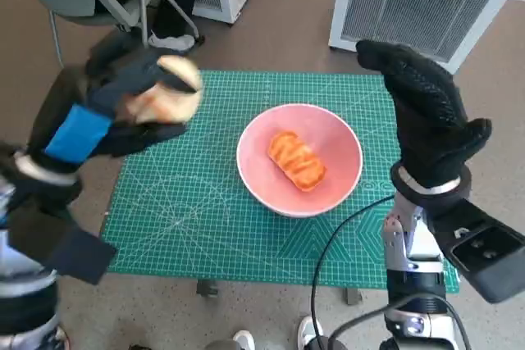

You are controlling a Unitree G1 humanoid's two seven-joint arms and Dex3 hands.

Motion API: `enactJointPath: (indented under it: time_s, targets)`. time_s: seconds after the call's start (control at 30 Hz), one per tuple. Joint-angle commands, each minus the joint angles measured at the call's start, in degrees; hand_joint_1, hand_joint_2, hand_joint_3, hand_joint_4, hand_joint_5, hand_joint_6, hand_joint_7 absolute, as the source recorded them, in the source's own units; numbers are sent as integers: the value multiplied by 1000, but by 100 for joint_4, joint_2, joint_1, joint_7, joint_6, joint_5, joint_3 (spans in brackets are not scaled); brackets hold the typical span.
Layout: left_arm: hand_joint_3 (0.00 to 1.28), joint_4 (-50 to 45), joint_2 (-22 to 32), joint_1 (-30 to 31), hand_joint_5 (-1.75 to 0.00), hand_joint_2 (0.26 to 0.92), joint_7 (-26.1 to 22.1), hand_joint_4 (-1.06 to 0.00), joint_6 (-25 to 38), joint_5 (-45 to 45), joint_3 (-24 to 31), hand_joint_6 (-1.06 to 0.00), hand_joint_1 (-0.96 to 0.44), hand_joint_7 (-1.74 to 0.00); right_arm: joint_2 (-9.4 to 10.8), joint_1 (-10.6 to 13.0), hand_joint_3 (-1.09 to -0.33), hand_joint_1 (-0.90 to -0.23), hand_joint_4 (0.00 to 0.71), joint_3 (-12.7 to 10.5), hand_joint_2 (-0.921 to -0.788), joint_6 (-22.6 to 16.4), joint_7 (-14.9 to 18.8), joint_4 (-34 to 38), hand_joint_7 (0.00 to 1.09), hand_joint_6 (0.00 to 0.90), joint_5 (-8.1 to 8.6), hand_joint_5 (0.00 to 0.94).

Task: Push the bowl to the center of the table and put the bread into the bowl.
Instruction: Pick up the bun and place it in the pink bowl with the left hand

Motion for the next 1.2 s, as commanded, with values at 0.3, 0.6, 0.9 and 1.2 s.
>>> enactJointPath:
  time_s: [0.3,0.6,0.9,1.2]
  targets:
    - [87,554,-544,-1101,-1231,921,-704,-609,105,54,-1164,-653,0,-1161,2,13,-853,-547,-1,15,-921,-93,33,136,659,-1,25,456]
    - [100,1422,-955,-1302,-1238,921,-1106,-605,131,29,-1687,-629,1,-1175,-105,124,-857,-551,-1,-15,-921,20,39,-61,660,-1,89,451]
    - [29,1163,-701,-1614,-97,899,-2705,-113,2111,107,-2122,-283,-217,-134,-189,213,-845,-565,-1,-67,-921,107,-13,-220,662,-1,96,449]
    - [4,1374,-888,-1283,-3,897,-2070,-5,1130,51,-1915,-153,-385,-4,-220,179,-839,-572,-1,-124,-921,62,-72,-157,660,-1,21,453]
